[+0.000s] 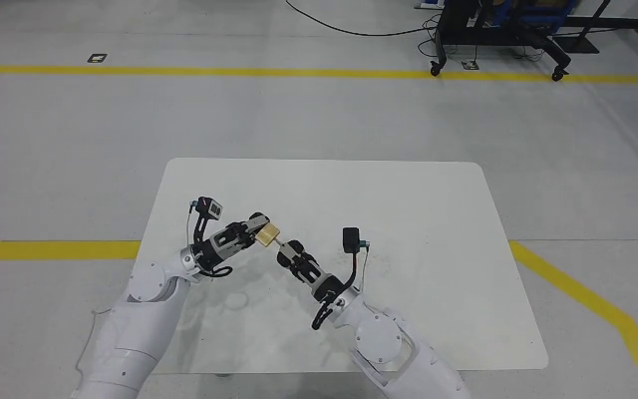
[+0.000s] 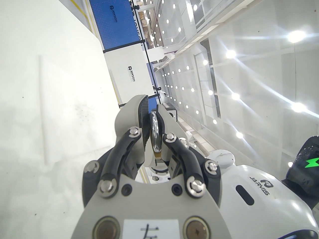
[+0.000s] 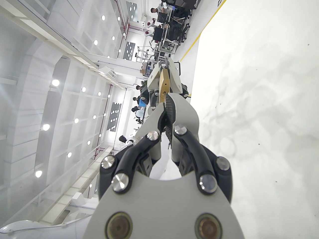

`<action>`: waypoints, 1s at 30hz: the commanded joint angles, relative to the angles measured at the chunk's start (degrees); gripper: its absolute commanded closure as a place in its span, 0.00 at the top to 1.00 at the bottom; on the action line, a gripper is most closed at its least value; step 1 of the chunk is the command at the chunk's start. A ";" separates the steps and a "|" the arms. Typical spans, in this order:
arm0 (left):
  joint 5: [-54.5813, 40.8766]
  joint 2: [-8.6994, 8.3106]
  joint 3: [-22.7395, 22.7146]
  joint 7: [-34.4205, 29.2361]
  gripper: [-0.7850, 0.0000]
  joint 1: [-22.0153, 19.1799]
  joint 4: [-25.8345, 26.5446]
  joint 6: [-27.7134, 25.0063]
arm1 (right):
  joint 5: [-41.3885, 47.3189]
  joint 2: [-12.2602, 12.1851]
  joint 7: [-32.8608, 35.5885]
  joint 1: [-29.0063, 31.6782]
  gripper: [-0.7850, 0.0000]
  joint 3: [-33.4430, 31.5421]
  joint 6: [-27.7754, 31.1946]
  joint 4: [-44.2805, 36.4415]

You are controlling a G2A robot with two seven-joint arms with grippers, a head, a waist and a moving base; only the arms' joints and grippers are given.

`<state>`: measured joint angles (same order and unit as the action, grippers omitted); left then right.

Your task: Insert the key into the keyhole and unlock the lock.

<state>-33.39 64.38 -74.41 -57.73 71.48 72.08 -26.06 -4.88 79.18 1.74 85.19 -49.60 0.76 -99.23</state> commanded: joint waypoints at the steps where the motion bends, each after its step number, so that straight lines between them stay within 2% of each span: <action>1: 0.31 0.01 0.02 0.34 0.00 0.07 0.13 -0.07 | -0.78 0.09 -1.03 -0.01 0.00 0.10 0.09 0.07; 30: 2.89 0.00 -0.07 3.39 0.00 1.20 1.75 -0.65 | -1.05 1.92 -2.89 -2.26 0.00 2.10 -0.80 2.67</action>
<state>-30.54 64.38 -74.52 -54.31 72.64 73.76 -26.66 -6.23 81.04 -1.26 83.04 -47.53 0.07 -96.62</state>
